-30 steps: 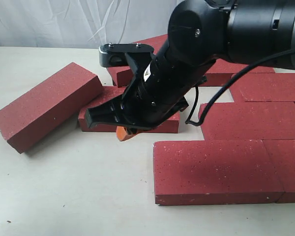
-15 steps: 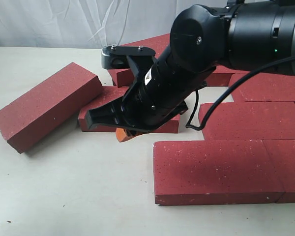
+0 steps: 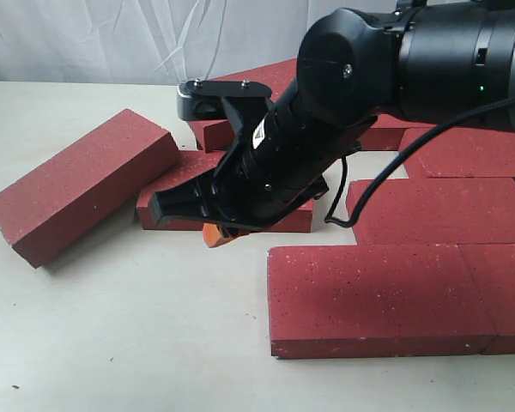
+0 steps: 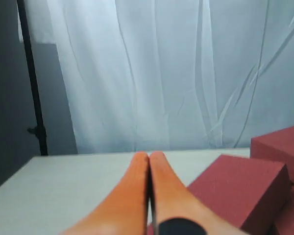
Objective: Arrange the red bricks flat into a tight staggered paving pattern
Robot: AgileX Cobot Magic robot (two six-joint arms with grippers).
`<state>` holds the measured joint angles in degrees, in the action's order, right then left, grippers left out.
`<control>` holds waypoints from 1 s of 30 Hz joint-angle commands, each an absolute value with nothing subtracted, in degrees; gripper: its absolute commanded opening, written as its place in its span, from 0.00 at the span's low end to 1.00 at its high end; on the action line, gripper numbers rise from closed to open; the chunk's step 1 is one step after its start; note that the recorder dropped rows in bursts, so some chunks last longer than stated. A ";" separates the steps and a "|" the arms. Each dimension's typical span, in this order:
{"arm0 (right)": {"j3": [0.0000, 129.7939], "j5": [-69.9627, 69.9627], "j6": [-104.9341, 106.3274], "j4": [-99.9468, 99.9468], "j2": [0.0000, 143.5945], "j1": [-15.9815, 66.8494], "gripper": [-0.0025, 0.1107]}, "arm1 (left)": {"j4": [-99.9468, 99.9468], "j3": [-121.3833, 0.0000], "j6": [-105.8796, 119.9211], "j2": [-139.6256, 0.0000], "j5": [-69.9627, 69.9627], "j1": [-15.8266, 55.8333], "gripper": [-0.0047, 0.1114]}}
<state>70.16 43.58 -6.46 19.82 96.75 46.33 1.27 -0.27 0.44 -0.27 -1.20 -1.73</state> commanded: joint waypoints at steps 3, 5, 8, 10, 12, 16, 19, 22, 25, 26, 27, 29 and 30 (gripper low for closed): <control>69.94 43.08 -6.24 19.20 96.24 45.99 0.02 | 0.90 0.00 0.45 0.00 -12.22 -1.73 0.04; 69.94 43.09 -6.24 19.09 96.24 45.99 0.02 | 0.90 0.00 0.45 0.00 -13.48 -1.73 0.04; 69.94 43.09 -6.24 18.44 96.24 45.99 0.02 | 0.90 0.00 0.45 0.00 -14.61 -1.73 0.04; 69.94 43.09 -6.24 18.32 96.24 45.99 0.02 | 0.90 0.00 0.45 0.00 -14.76 -1.73 0.04; 69.94 43.09 -6.24 18.32 96.24 45.99 0.02 | 0.90 0.00 0.45 0.00 -14.88 -1.73 0.04; 69.94 42.98 -6.24 18.32 96.24 45.99 0.02 | 0.43 0.00 -2.97 0.00 -16.24 -1.73 0.04; 69.94 42.69 -6.24 18.32 96.24 45.99 0.02 | -0.48 0.00 -2.97 0.00 -16.33 -1.73 0.04; 69.94 42.69 -6.24 18.32 96.24 45.99 0.02 | -0.62 -1.94 -2.97 0.00 -12.97 -1.73 0.04; 69.94 42.72 -6.07 18.32 96.24 45.99 0.02 | -0.62 -6.04 -2.97 0.00 -5.82 -1.73 0.04; 69.94 42.72 -6.07 18.32 96.24 45.99 0.02 | -0.62 -7.67 -2.97 0.00 -3.42 -1.73 0.04; 69.94 42.72 -6.07 18.32 96.24 45.99 0.02 | -0.62 -9.26 -2.97 -0.25 -0.36 -1.73 0.04; 69.94 42.72 -6.07 18.32 96.24 45.99 0.02 | -0.62 -12.20 -2.97 -1.67 4.56 -1.73 0.04; 69.94 42.87 -6.10 18.32 96.24 45.99 0.02 | -0.62 -13.53 -2.97 -2.56 6.70 -1.73 0.04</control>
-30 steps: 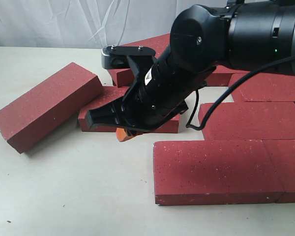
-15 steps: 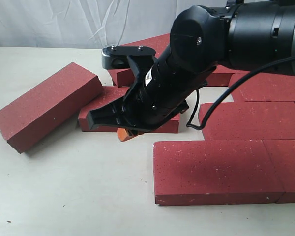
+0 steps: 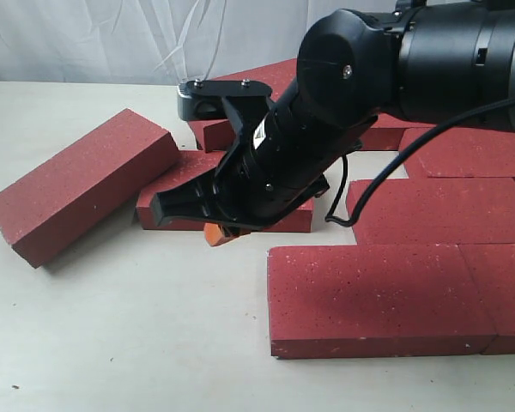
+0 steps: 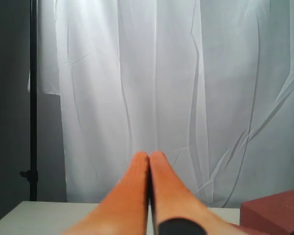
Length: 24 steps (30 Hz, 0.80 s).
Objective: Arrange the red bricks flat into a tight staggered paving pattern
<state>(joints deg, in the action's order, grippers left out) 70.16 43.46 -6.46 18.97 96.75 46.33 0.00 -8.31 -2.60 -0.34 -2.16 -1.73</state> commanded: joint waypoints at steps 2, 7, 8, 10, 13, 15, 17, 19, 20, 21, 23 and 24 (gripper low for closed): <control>69.94 42.94 -6.10 18.32 96.24 45.99 0.02 | -0.62 -15.88 -2.97 -4.42 10.44 -1.73 0.04; 69.94 42.68 -6.10 18.32 96.24 45.99 0.02 | -0.62 -20.52 -2.56 -9.87 22.12 -1.73 0.04; 69.94 42.68 -6.10 18.32 96.24 45.99 0.02 | -0.37 -21.25 -2.56 -11.44 24.71 -1.73 0.04; 69.94 42.28 -6.10 18.32 96.34 45.99 0.02 | -0.37 -22.41 -2.41 -14.38 29.07 -1.73 0.04; 69.94 41.87 -6.10 18.32 96.44 45.99 0.02 | -0.37 -23.93 -2.41 -19.54 33.84 -1.62 0.04; 69.94 41.52 -6.10 18.32 96.42 45.99 0.02 | -0.84 -24.97 -1.92 -23.12 36.24 -1.62 0.04; 69.94 41.41 -6.10 18.20 96.42 45.99 0.02 | -2.41 -26.15 0.89 -27.19 38.73 -1.62 0.04; 69.94 41.19 -6.10 17.41 96.42 45.99 0.02 | -5.04 -27.26 3.81 -31.73 40.93 -1.62 0.04; 69.94 41.08 -6.10 16.90 96.42 45.99 0.02 | -6.25 -27.77 5.34 -33.34 41.68 -1.62 0.04; 69.94 41.07 -6.10 16.55 96.42 45.99 0.02 | -7.53 -28.04 6.55 -34.95 42.53 -1.62 0.04; 69.94 40.83 -6.10 16.07 96.42 45.99 0.02 | -10.76 -28.84 8.99 -38.94 43.40 -1.62 0.04; 69.94 40.68 -6.10 15.93 96.42 45.99 0.02 | -12.30 -29.13 10.09 -40.48 43.65 -1.62 0.04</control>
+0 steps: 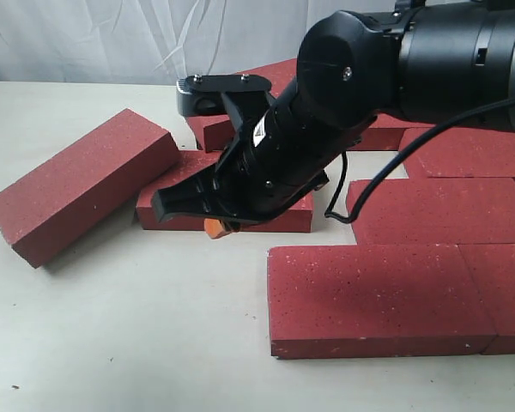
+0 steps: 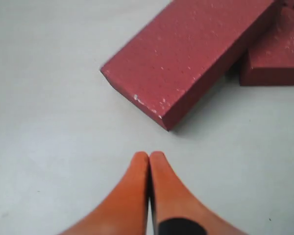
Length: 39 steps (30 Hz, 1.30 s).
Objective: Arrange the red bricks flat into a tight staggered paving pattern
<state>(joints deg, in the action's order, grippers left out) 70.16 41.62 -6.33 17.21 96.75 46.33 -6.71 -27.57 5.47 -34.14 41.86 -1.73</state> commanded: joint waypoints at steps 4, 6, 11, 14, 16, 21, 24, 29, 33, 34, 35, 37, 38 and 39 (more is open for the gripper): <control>69.94 40.12 -6.10 15.93 96.88 45.99 0.02 | -18.98 -29.45 16.15 -48.01 43.30 -1.62 0.04; 69.94 40.12 -6.10 15.68 97.27 45.99 0.02 | -21.09 -29.45 19.22 -51.64 42.79 -1.62 0.04; 69.94 39.78 -6.10 14.31 100.21 45.99 0.02 | -25.40 -29.45 24.72 -59.23 38.76 0.87 0.04; 69.94 38.43 -6.10 13.37 101.92 45.99 0.02 | -25.13 -30.16 24.72 -63.51 35.62 3.73 0.04; 69.94 37.05 -7.44 13.36 102.61 45.99 0.02 | -24.99 -32.22 24.61 -66.90 34.44 5.80 0.04; 69.94 33.56 -7.73 13.48 103.16 43.54 0.02 | -24.87 -40.54 24.45 -78.53 30.91 9.98 0.04; 69.94 33.77 -7.73 13.38 103.16 40.34 0.02 | -24.83 -45.30 24.45 -86.10 28.22 11.94 0.04; 69.94 33.77 -7.73 10.37 103.72 38.34 0.02 | -25.84 -51.63 24.45 -94.76 23.11 13.22 0.04; 69.94 33.55 -7.73 9.31 104.64 38.34 0.02 | -26.36 -54.92 24.45 -98.91 20.26 13.22 0.04; 69.94 33.38 -7.73 9.26 104.95 38.34 0.02 | -26.36 -55.75 24.45 -100.11 19.43 13.22 0.04; 69.94 33.39 -7.73 9.26 105.27 38.34 0.02 | -26.36 -56.23 24.45 -100.84 19.28 13.22 0.04; 69.94 33.26 -7.73 9.10 105.93 38.34 0.02 | -25.24 -57.41 24.56 -102.39 19.07 13.22 0.04; 69.94 33.17 -7.73 9.01 106.12 38.34 0.02 | -24.58 -57.94 24.56 -102.98 19.07 13.22 0.04; 69.94 33.00 -7.73 9.01 106.42 38.34 0.02 | -24.44 -58.12 24.45 -103.31 19.07 13.22 0.04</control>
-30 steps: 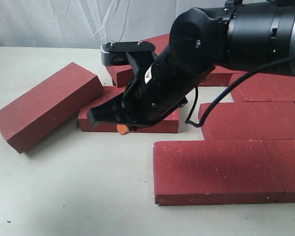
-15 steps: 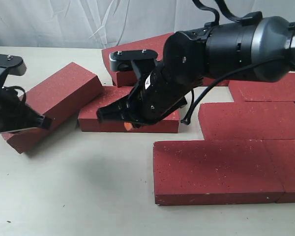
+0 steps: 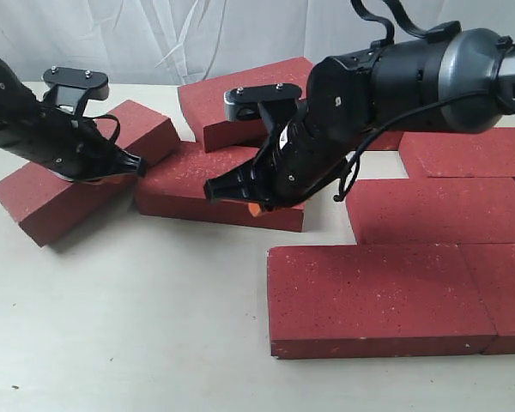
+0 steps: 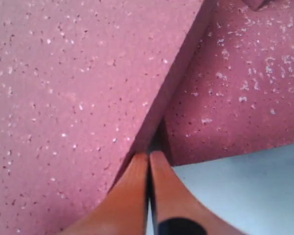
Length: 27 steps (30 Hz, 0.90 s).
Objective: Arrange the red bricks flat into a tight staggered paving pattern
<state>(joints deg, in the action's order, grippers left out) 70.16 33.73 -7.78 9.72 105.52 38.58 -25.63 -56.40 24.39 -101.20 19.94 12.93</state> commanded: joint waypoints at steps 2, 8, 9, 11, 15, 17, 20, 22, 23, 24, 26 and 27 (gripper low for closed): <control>69.94 32.63 -7.73 9.01 106.92 38.34 0.02 | -24.44 -58.79 24.21 -103.67 18.38 13.22 0.04; 69.94 32.32 -7.73 9.01 107.60 38.34 0.02 | -23.72 -58.79 20.55 -103.69 10.51 11.93 0.04; 69.94 32.32 -7.73 9.01 107.60 38.34 0.02 | -23.72 -58.79 20.30 -103.98 10.37 11.47 0.04; 69.94 32.32 -7.73 9.01 107.60 38.34 0.02 | -23.72 -58.79 19.24 -103.97 9.30 9.28 0.04; 69.94 32.16 -7.73 9.01 107.58 38.34 0.02 | -23.58 -58.79 19.24 -103.97 9.64 7.85 0.04; 69.94 32.16 -7.73 9.01 107.58 38.34 0.02 | -23.34 -58.79 19.24 -103.97 10.17 7.85 0.04; 69.94 32.73 -7.73 9.01 107.58 38.34 0.02 | -21.05 -58.79 18.97 -103.97 8.18 6.47 0.04; 69.94 32.89 -7.73 9.01 107.58 38.34 0.02 | -21.44 -58.79 18.05 -103.97 7.91 5.33 0.04; 69.94 32.89 -7.73 9.01 107.58 38.34 0.02 | -21.44 -58.79 18.04 -103.97 8.63 4.79 0.04; 69.94 32.57 -7.73 9.01 107.58 38.34 0.02 | -21.16 -58.79 18.04 -103.97 9.30 4.45 0.04; 69.94 31.94 -7.73 9.01 107.58 38.34 0.02 | -20.87 -58.79 18.15 -103.97 10.47 4.21 0.04; 69.94 31.68 -7.73 9.30 107.58 38.34 0.02 | -20.87 -58.79 18.15 -103.97 10.58 4.21 0.04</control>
